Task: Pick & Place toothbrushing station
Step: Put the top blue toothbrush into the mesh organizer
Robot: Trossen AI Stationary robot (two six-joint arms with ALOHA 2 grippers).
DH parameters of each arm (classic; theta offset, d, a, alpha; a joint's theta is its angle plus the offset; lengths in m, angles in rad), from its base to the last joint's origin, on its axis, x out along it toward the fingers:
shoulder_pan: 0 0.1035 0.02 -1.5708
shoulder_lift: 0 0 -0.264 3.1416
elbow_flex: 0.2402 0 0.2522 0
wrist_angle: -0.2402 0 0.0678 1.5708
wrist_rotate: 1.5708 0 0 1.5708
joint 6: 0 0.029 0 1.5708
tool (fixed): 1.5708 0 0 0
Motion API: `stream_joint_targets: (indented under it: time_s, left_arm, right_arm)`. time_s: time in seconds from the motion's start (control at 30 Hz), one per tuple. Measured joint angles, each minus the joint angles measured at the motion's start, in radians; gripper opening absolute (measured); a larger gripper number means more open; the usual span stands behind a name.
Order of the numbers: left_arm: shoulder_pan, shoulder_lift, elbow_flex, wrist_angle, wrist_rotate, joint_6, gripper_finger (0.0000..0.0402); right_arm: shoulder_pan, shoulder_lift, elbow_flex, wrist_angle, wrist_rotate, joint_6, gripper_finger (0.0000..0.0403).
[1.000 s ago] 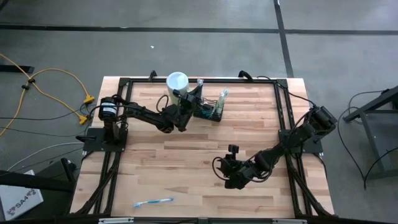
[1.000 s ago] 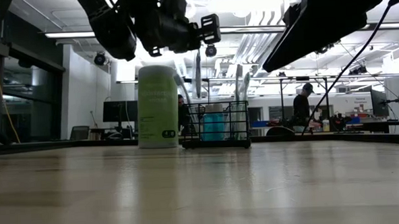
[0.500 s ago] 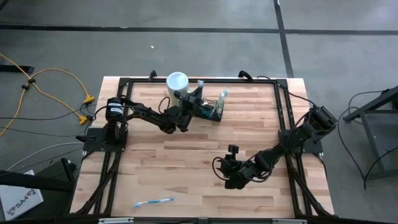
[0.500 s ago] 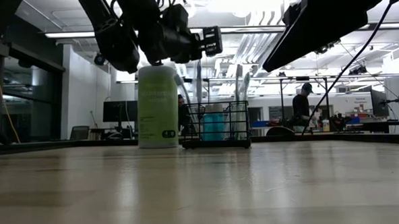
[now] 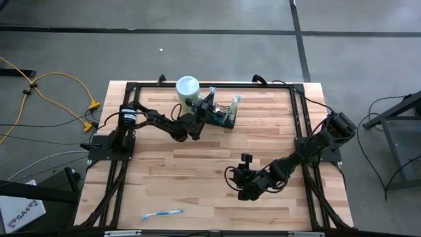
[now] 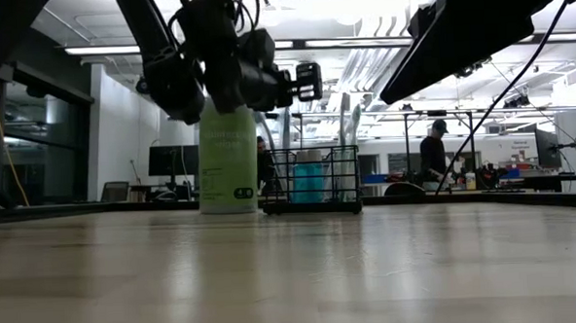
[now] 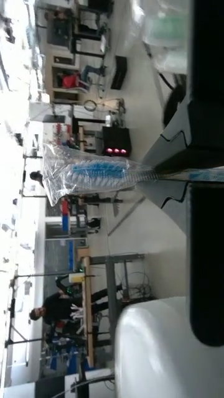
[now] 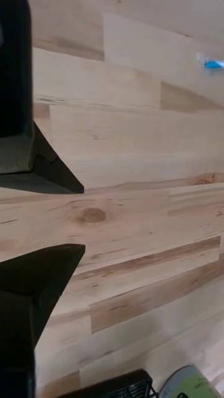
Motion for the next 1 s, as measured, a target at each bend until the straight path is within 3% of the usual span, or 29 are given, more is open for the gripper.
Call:
stream_joint_targets:
  time_s: [0.7,1.0]
  left_arm:
    - [0.0,0.063,-0.001,-0.022,-0.042,-0.06,0.0002]
    - [0.007,0.063,-0.001,-0.051,-0.029,-0.112,0.0043]
  right_arm:
    - [0.0,0.0,0.0,0.0,-0.009,-0.001,0.0133]
    - [0.0,0.0,0.0,0.0,-0.03,0.0,0.0133]
